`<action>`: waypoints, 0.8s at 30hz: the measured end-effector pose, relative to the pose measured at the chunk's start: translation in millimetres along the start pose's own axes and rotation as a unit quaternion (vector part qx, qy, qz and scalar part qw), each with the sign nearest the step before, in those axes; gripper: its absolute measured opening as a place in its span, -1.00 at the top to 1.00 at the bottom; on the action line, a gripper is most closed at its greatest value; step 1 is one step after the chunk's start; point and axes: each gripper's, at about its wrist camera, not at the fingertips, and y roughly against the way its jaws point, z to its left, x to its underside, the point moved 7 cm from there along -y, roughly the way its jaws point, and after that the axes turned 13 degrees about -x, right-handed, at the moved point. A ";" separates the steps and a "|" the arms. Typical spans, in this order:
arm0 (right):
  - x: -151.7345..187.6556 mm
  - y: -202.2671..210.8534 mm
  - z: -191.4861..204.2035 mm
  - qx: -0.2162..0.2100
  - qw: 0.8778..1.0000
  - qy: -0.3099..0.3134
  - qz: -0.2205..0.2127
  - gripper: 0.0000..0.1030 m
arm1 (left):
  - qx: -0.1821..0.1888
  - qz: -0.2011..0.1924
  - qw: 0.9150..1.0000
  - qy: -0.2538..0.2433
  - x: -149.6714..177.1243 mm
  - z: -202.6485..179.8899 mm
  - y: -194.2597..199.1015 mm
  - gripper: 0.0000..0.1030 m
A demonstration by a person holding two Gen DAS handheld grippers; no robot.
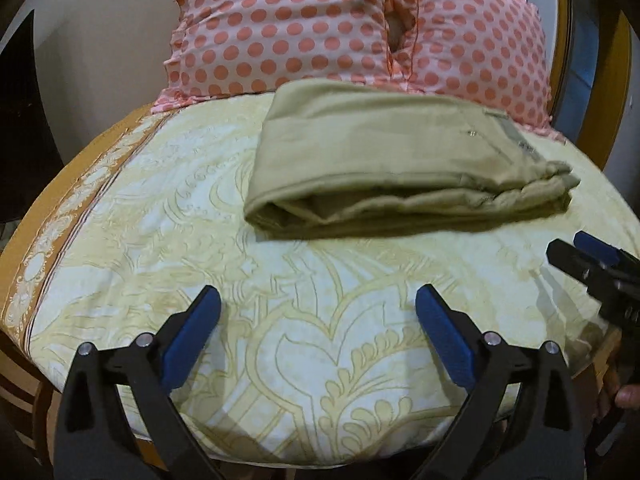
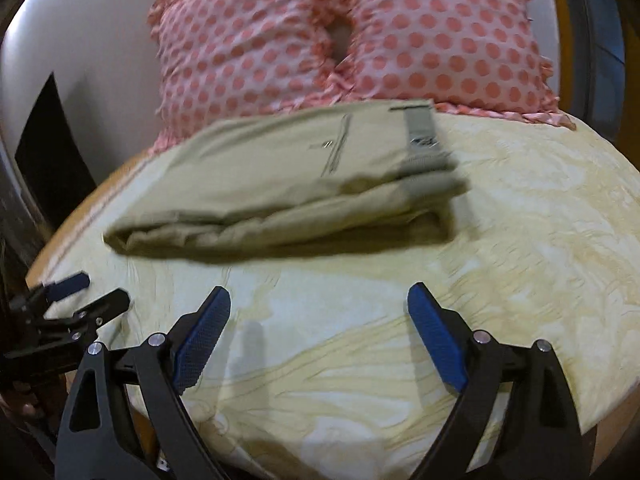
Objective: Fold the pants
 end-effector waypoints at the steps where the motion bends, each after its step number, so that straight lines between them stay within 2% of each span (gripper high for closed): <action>1: -0.8 -2.5 3.4 0.011 1.000 0.009 0.000 -0.80 | -0.001 -0.004 1.000 0.000 1.1 0.1 0.3 -0.97; 4: 6.1 -6.4 8.0 0.051 0.998 0.044 0.000 -0.88 | 0.001 -0.012 1.000 0.002 1.3 1.1 0.6 -0.97; 6: 8.5 -5.9 5.9 0.068 0.997 0.038 -0.011 -0.97 | -0.001 -0.015 1.000 0.005 2.1 1.5 1.8 -0.97; 24: 9.7 -5.0 5.5 0.071 0.996 0.038 -0.024 -0.97 | -0.004 -0.027 1.000 0.011 1.8 1.4 1.2 -0.97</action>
